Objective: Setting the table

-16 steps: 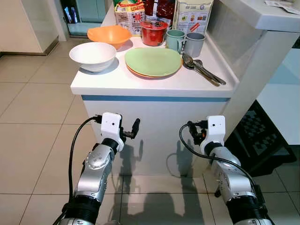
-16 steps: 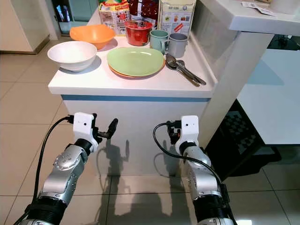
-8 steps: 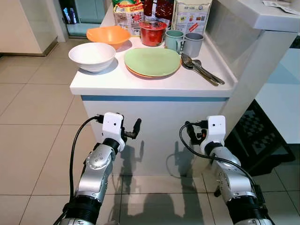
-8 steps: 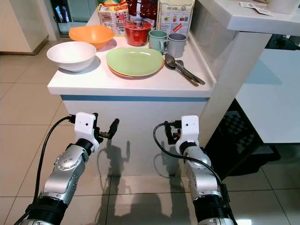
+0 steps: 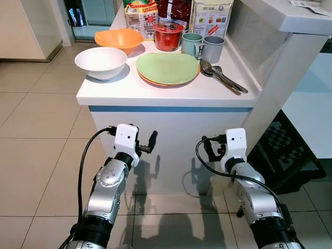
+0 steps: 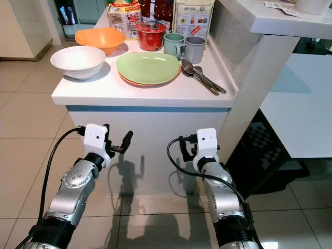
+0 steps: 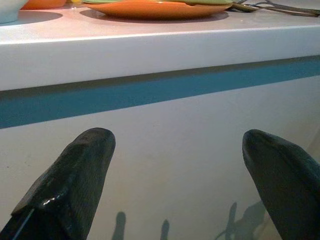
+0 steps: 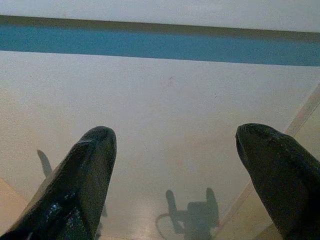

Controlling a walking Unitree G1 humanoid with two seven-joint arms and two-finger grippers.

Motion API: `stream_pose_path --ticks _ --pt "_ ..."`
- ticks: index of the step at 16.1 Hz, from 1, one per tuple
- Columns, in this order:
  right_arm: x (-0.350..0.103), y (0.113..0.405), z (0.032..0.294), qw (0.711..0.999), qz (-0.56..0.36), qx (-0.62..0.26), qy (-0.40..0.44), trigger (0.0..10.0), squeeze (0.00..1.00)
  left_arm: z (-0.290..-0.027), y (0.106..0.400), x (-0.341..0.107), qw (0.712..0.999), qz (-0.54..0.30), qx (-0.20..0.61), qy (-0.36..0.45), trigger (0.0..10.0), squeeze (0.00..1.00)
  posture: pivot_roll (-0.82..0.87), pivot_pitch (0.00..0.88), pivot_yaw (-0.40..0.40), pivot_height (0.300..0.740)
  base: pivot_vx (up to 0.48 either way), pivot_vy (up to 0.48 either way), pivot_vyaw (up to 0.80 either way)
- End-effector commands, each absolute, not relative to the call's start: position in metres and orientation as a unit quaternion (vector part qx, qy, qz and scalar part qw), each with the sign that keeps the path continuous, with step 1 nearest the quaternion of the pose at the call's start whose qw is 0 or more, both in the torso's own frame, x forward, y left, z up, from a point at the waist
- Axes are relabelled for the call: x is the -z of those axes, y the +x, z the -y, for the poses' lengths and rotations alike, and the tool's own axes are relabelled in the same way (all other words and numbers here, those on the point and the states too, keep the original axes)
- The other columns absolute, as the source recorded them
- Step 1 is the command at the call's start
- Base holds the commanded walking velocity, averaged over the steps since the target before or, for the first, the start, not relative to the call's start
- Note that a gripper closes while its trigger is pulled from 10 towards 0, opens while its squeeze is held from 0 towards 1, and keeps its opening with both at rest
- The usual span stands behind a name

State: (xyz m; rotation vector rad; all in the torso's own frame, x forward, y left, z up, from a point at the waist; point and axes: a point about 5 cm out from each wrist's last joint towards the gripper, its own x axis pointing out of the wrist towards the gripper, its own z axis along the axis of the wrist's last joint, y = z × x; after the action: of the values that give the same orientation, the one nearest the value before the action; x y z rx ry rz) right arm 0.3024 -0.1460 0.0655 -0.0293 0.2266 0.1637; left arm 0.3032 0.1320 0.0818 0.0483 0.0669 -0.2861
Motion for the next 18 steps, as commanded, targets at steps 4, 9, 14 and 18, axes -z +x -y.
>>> stream_pose_path --ticks 4,9,14,18 --pt "-0.072 0.305 0.15 0.992 -0.102 -0.075 -0.026 10.0 0.0 -0.13 0.306 -0.084 0.989 -0.027 0.144 0.018 10.0 0.0 0.02 0.0 -0.02 0.74 0.36 0.0 0.0" --pt "-0.095 0.319 0.165 0.987 -0.086 -0.112 -0.083 10.0 0.0 -0.13 0.307 -0.085 0.99 -0.025 0.138 0.028 10.0 0.0 0.02 0.0 -0.016 0.74 0.16 0.0 0.0" --pt "-0.122 0.337 0.178 0.986 -0.062 -0.11 -0.111 10.0 0.0 -0.128 0.317 -0.11 0.991 0.012 0.133 0.025 10.0 0.0 0.03 0.0 -0.027 0.74 0.0 0.0 0.0" --pt "-0.147 0.345 0.166 0.98 -0.028 -0.151 -0.13 10.0 0.0 -0.127 0.315 -0.104 0.99 0.003 0.139 0.03 10.0 0.0 0.03 0.0 -0.021 0.74 0.0 0.0 0.0"
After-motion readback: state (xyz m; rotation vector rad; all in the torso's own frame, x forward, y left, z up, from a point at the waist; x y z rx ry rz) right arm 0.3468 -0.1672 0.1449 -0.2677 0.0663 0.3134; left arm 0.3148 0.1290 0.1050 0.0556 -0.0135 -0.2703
